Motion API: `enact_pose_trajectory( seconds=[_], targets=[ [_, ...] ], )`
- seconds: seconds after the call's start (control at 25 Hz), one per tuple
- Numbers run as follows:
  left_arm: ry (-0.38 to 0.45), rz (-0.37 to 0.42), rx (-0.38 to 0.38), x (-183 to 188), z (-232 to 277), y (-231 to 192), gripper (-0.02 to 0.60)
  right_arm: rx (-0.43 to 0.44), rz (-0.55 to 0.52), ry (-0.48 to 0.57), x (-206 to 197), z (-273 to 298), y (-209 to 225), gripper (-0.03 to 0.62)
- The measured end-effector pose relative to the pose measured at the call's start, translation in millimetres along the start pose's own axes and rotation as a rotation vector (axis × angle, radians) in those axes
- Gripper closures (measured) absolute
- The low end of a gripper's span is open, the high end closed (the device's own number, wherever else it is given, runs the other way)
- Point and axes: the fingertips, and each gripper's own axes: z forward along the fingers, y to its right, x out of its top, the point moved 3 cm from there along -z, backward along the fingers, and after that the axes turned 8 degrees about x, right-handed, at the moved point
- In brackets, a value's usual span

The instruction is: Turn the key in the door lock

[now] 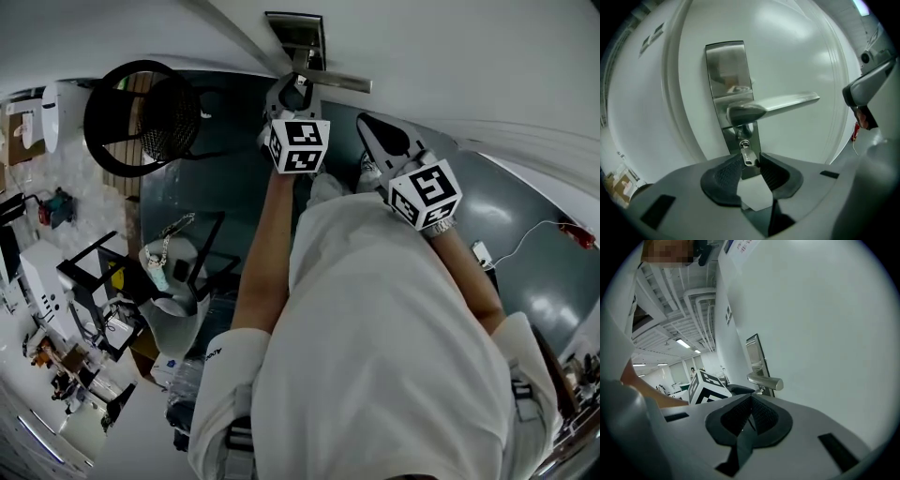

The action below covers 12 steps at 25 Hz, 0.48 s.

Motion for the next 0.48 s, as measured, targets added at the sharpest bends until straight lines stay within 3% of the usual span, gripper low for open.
enact_pose_trajectory(
  seconds=[0.24, 0.36, 0.48],
  targets=[
    [0.043, 0.011, -0.058, -2.4, -7.0, -2.7, 0.469, -0.004, 0.001, -0.007, -3.5, 15.5, -17.5, 0.601],
    [0.071, 0.022, -0.079, -1.4, -8.5, -3.5, 0.469, -0.009, 0.01, -0.003, -2.5, 18.1, -18.9, 0.548],
    [0.101, 0.054, -0.08, -7.7, -20.6, -2.6, 0.469, -0.019, 0.027, 0.012, -4.8, 14.4, -18.5, 0.534]
  ],
)
